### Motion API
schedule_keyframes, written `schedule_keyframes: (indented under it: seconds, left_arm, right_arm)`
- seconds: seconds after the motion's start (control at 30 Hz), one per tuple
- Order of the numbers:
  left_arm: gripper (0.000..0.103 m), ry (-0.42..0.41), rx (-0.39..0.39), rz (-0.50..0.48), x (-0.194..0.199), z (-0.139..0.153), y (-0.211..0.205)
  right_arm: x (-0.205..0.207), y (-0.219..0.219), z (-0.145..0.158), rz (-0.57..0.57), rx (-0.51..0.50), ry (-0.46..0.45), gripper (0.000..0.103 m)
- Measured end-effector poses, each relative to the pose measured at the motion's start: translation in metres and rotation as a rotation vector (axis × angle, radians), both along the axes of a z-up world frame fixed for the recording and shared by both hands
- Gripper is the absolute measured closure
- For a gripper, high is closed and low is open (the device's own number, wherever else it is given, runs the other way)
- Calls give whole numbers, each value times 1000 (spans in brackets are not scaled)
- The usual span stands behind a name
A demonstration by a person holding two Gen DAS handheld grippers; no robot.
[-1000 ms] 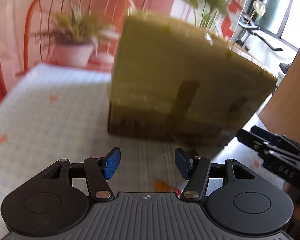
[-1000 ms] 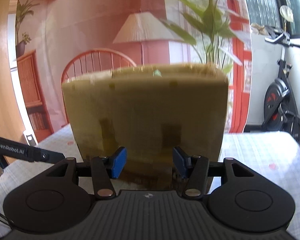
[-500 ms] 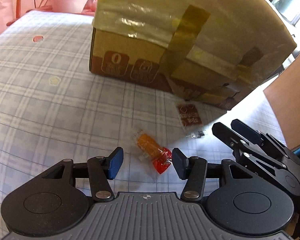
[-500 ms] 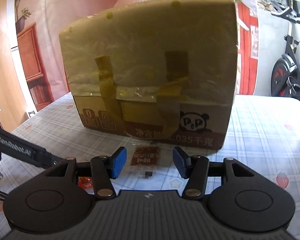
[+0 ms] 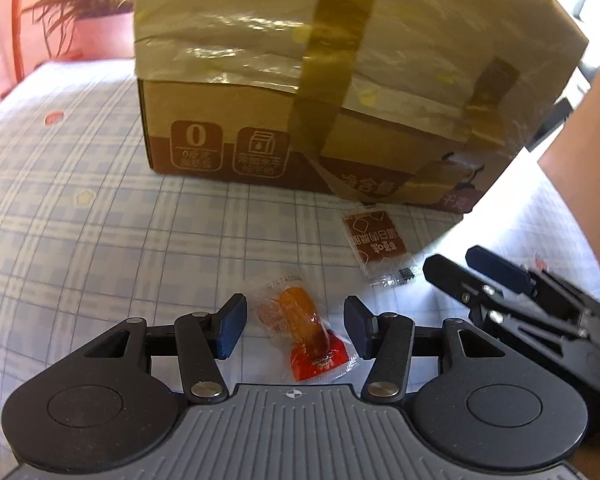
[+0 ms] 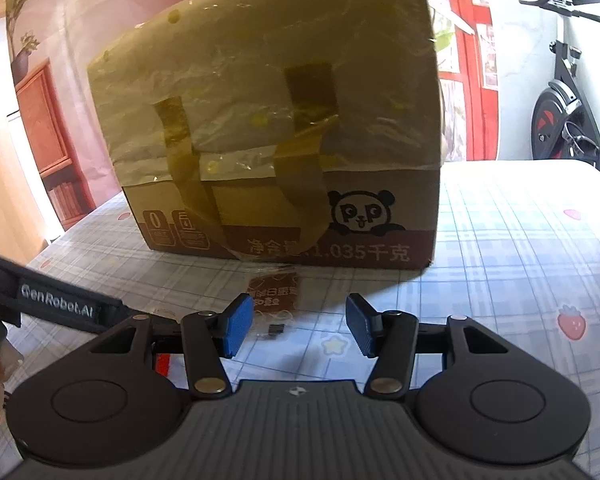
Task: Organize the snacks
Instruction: 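Grasp the orange sausage packet with the left tool while the right tool grasps the brown square packet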
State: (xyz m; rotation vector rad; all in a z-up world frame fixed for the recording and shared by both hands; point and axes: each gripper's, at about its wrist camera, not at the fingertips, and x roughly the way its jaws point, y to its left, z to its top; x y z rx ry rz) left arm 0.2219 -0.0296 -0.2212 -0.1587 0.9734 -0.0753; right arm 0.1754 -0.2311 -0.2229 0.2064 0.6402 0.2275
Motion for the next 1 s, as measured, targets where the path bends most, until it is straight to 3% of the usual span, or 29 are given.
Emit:
schedule_keyframes:
  seconds: [0.13, 0.27, 0.37, 0.67, 1.0]
  left_arm:
    - [47, -34, 44, -7, -5, -2, -8]
    - [69, -71, 84, -18, -10, -3, -9]
    - [73, -77, 46, -29, -10, -2, -1]
    - [72, -99, 53, 44, -9, -3, 34]
    - [71, -123, 21, 9, -9, -3, 48]
  right_arm:
    - [0, 0, -1, 0, 6, -2, 48]
    - [-4, 2, -1, 11, 6, -22, 48]
    - [-6, 1, 0, 21, 13, -37, 48]
    - [-5, -1, -2, 8, 33, -25, 48]
    - [-1, 7, -4, 21, -12, 1, 48]
